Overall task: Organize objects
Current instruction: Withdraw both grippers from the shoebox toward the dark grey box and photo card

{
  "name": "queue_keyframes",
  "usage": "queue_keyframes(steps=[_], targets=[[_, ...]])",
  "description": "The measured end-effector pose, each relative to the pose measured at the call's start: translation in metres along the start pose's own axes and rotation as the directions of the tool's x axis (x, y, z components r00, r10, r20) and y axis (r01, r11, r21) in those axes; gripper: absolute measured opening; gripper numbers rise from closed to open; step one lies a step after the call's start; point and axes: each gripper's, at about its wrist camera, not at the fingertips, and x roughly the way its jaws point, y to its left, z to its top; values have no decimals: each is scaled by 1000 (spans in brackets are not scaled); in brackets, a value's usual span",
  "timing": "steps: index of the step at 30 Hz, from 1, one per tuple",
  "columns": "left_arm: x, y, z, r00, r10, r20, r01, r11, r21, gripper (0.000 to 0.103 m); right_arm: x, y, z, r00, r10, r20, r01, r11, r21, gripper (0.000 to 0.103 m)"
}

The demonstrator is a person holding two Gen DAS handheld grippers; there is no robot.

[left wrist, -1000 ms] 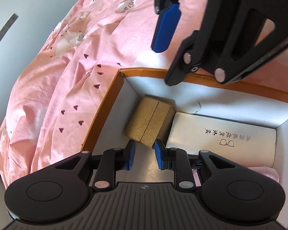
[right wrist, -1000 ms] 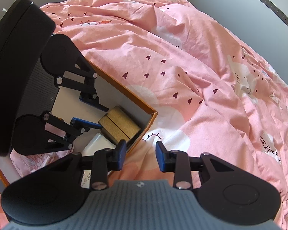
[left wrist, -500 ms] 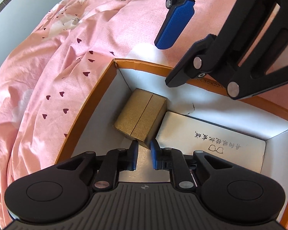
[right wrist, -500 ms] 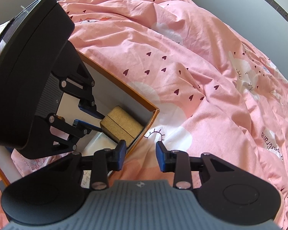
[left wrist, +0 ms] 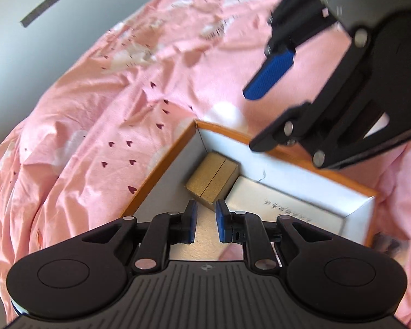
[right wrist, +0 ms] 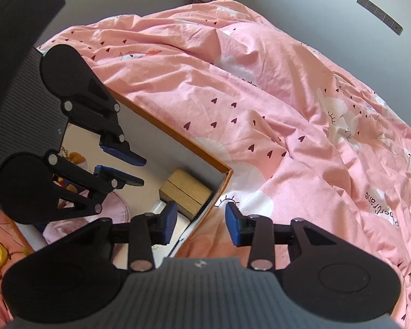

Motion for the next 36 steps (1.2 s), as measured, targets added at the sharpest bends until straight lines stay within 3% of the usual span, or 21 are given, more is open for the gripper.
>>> queue_keyframes(steps=[10, 13, 18, 22, 24, 29, 32, 36], targets=[[-94, -37, -54, 989, 8, 146, 18, 984, -177, 20, -75, 41, -62, 990, 13, 140, -37, 984, 172, 51], [-100, -63, -77, 990, 27, 136, -2, 983, -183, 20, -84, 58, -92, 988, 12, 152, -49, 968, 246, 51], [-86, -101, -110, 997, 41, 69, -26, 979, -203, 20, -72, 87, -134, 995, 37, 95, -68, 936, 346, 51], [-73, -127, -124, 998, 42, 43, -35, 987, -157, 21, -55, 115, -155, 1000, 12, 17, -16, 955, 297, 51], [-67, -136, -126, 999, 39, 32, -34, 991, -130, 31, -46, 123, -163, 1000, 19, -14, -15, 960, 280, 51], [-48, -161, -131, 997, 78, 2, -78, 997, -8, 40, -31, 135, -170, 997, 36, -68, -19, 971, 237, 51], [-42, -172, -133, 993, 120, 10, -120, 991, 63, 51, -26, 138, -172, 995, 38, -90, -17, 975, 223, 51], [-33, -182, -132, 987, 159, 14, -159, 976, 151, 53, -22, 138, -176, 993, 52, -110, -27, 975, 221, 52]])
